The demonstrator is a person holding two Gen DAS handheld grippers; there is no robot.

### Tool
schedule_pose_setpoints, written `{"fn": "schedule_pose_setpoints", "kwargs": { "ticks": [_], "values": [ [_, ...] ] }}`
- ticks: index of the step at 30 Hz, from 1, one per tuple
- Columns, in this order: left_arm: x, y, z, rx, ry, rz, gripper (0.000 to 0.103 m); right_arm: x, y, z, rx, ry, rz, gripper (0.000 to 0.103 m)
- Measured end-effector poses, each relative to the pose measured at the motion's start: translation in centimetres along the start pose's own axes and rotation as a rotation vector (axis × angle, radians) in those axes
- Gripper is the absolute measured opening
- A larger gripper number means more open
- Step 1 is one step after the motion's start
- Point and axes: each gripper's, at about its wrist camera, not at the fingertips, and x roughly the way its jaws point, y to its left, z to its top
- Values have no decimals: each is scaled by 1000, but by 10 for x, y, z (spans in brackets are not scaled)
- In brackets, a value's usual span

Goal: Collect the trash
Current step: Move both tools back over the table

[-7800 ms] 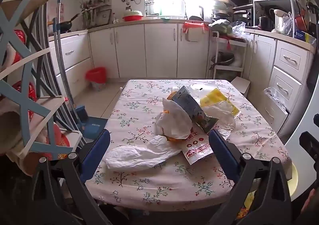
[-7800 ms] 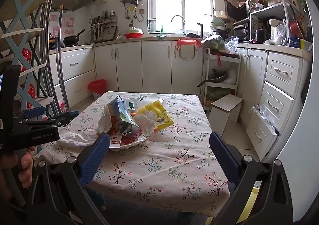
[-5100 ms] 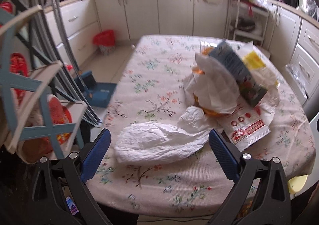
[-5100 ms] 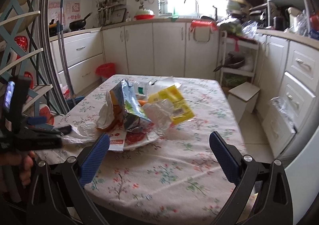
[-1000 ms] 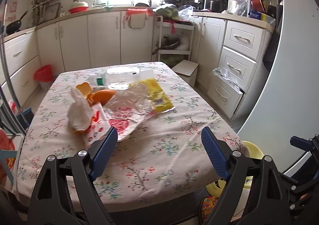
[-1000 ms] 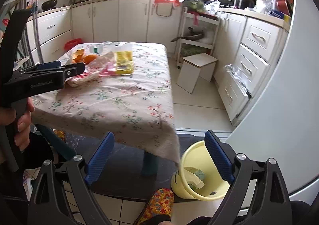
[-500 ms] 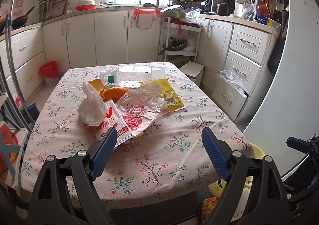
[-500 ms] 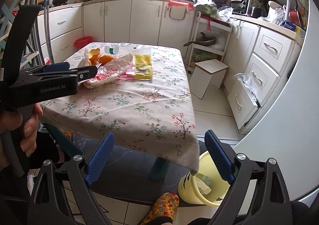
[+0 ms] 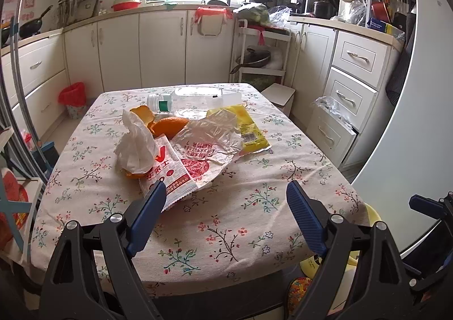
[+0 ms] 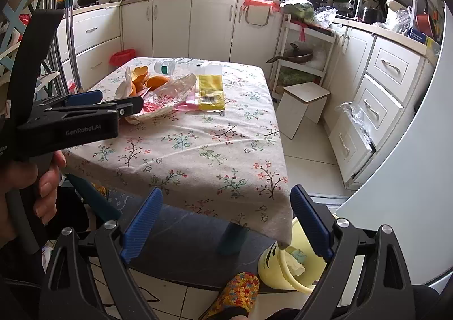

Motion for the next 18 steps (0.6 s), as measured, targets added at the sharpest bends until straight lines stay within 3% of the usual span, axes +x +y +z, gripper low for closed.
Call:
{"fn": "schedule_pose_setpoints", "kwargs": {
  "ticks": [11, 18],
  "values": [
    [7, 13, -1, -11, 24, 45, 83, 13, 8, 1, -9, 31, 21, 88],
    [23, 56, 4, -163, 75, 105, 83, 25, 15, 6, -18, 24, 48, 90]
  ]
}}
